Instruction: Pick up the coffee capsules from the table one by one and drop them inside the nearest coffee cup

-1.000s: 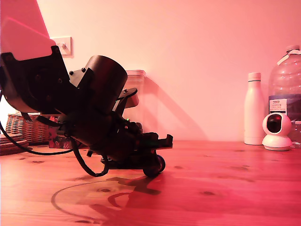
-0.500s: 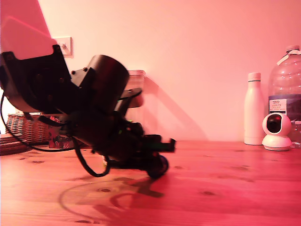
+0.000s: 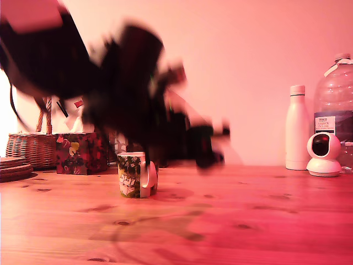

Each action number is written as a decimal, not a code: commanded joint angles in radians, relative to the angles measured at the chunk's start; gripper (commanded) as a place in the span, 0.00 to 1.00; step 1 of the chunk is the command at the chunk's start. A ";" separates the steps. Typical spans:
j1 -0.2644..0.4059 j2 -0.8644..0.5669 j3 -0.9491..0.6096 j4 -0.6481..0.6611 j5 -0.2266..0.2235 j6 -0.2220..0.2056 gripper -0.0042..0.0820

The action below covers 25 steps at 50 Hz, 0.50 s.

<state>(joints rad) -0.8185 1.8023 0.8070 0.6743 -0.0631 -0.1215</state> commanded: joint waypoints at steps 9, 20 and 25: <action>0.014 -0.134 -0.080 0.001 -0.018 0.018 0.25; 0.050 -0.222 -0.124 -0.042 -0.026 0.018 0.25; 0.062 -0.243 -0.137 -0.045 -0.032 0.018 0.25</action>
<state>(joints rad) -0.7624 1.5723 0.6952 0.6270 -0.0902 -0.1120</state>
